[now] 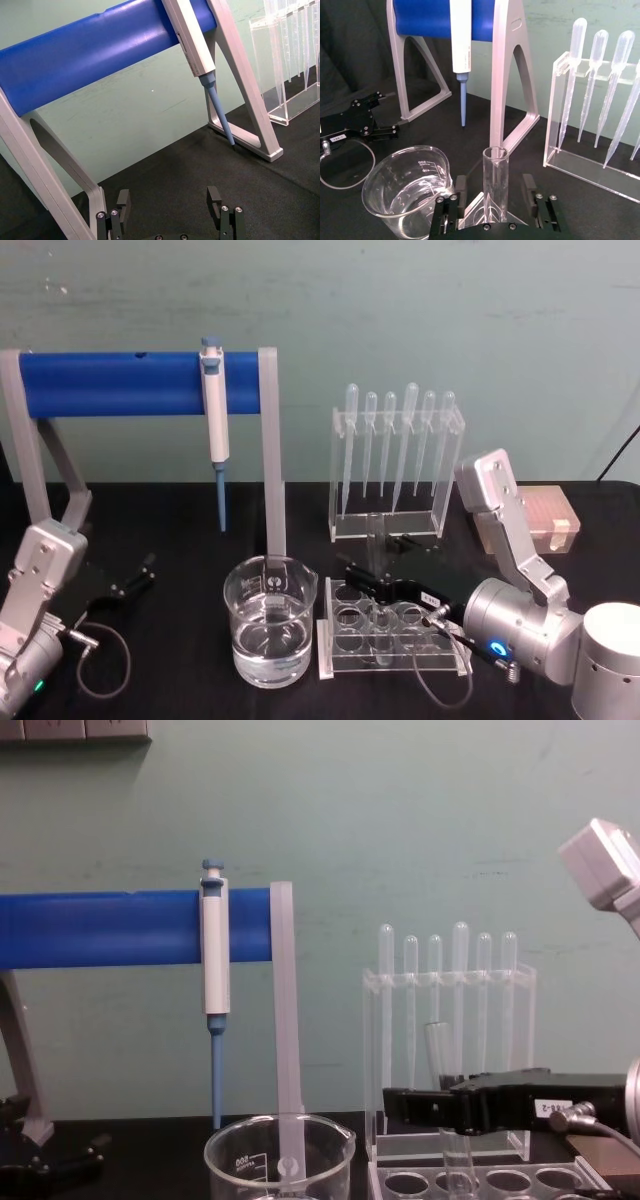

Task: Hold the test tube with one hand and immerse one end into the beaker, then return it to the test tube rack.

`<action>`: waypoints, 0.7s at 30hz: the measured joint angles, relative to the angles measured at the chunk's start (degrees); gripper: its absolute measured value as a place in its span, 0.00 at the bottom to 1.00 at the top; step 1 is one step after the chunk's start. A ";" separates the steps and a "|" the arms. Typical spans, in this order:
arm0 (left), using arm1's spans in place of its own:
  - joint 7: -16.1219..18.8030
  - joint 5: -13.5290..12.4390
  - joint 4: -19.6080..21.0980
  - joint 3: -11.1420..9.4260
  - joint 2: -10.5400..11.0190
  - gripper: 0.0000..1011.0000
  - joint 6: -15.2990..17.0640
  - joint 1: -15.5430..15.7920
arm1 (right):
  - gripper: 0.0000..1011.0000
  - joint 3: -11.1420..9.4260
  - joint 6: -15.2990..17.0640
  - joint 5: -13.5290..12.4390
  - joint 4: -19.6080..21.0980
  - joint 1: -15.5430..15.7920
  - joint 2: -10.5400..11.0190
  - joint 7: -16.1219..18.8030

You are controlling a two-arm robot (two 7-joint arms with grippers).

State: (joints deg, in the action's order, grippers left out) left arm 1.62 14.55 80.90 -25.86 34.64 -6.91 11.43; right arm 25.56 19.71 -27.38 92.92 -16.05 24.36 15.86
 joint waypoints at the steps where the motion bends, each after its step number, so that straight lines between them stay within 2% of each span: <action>1: 0.00 0.00 0.00 0.00 0.00 0.99 0.00 0.00 | 0.68 -0.20 0.00 0.30 0.32 0.20 0.01 -0.07; 7: 0.00 0.00 0.00 0.00 0.00 0.99 0.00 0.00 | 0.53 -1.10 0.02 1.30 1.51 1.07 0.20 -0.39; 8: 0.00 0.00 0.00 0.00 0.00 0.99 0.00 0.00 | 0.46 -1.35 0.04 1.41 1.79 1.26 0.24 -0.39; 10: 0.00 0.00 0.00 0.00 0.00 0.99 0.00 0.00 | 0.42 -1.62 0.04 1.56 2.02 1.46 0.26 -0.37; 15: 0.00 0.00 0.00 0.00 0.00 0.99 0.00 0.00 | 0.25 -2.45 0.08 1.70 2.50 1.98 0.21 -0.01; 21: 0.00 0.00 0.00 0.00 0.00 0.99 0.00 0.00 | 0.22 -2.95 0.07 1.59 2.80 2.27 -0.09 0.43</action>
State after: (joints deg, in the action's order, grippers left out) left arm 1.62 14.55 80.90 -25.86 34.65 -6.90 11.43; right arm 22.61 19.77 -25.79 95.72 -13.78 24.27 16.29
